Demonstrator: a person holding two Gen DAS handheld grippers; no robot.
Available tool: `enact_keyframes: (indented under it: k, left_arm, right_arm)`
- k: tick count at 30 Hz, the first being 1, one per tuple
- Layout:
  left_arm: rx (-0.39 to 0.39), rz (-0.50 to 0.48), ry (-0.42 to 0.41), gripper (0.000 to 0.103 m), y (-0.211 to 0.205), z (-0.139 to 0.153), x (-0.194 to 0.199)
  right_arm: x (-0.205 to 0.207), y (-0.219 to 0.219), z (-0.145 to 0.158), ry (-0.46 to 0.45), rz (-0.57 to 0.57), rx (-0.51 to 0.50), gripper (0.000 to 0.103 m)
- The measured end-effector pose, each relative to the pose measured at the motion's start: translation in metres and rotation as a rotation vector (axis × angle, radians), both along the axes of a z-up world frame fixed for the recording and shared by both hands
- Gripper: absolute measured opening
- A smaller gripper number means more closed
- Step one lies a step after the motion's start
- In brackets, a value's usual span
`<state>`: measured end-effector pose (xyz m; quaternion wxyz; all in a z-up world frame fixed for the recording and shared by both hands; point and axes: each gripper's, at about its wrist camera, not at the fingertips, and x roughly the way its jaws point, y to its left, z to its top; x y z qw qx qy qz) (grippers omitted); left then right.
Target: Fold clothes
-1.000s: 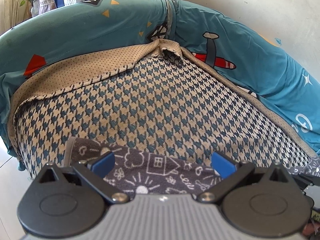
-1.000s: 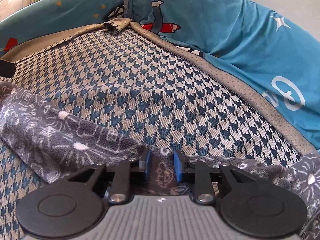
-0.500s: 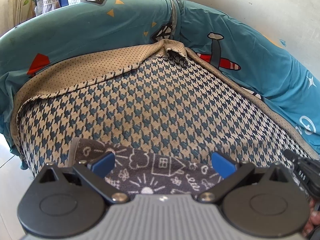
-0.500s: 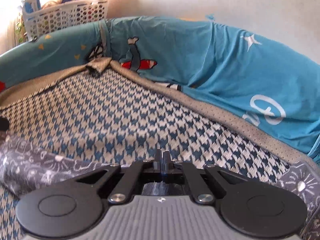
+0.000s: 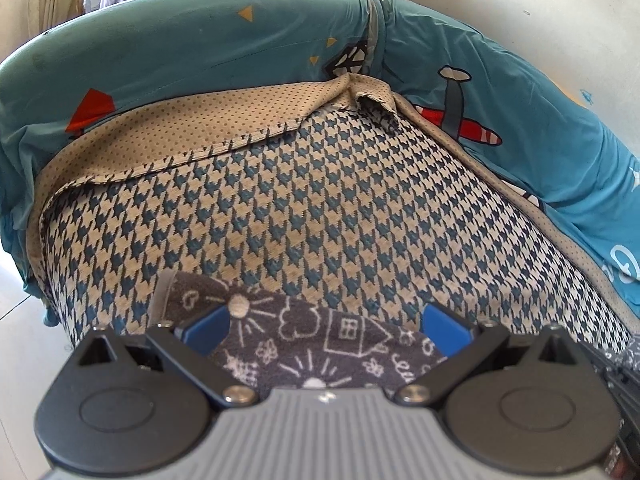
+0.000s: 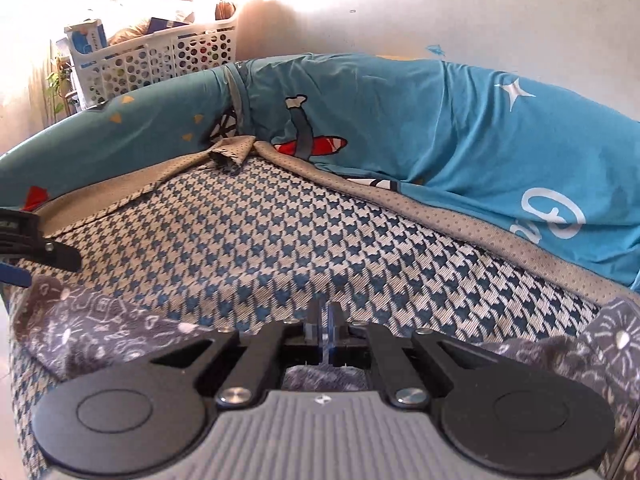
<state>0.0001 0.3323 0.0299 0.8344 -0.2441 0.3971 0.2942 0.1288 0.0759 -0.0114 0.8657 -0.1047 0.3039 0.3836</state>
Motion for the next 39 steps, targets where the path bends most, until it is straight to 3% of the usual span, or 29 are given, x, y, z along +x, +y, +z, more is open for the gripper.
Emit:
enact_keyframes:
  k: [4, 8, 14, 19, 23, 26, 39]
  left_arm:
    - [0.016, 0.045, -0.018, 0.103, 0.004, 0.004, -0.006]
    - [-0.006, 0.077, -0.015, 0.103, 0.014, 0.002, -0.01]
    - [-0.002, 0.119, -0.02, 0.103, 0.023, 0.003, -0.016]
    - [-0.006, 0.097, -0.022, 0.103, 0.021, 0.004, -0.015]
    - [-0.017, 0.079, -0.023, 0.103, 0.017, 0.003, -0.012]
    - [-0.024, 0.047, -0.023, 0.103, 0.009, 0.003, -0.009]
    - [0.006, -0.099, -0.017, 0.103, -0.046, 0.005, 0.013]
  right_arm:
    - [-0.028, 0.004, -0.01, -0.013, 0.031, -0.042, 0.01]
    - [-0.035, -0.002, -0.041, 0.067, 0.009, -0.105, 0.011]
    - [-0.058, -0.004, -0.043, 0.02, 0.025, -0.145, 0.014]
    - [-0.066, -0.001, -0.029, 0.02, 0.028, -0.087, 0.018]
    - [-0.07, 0.01, -0.049, 0.067, 0.011, -0.105, 0.025]
    - [-0.08, 0.015, -0.044, 0.052, 0.035, -0.119, 0.025]
    - [-0.104, -0.042, -0.021, 0.032, -0.042, -0.067, 0.029]
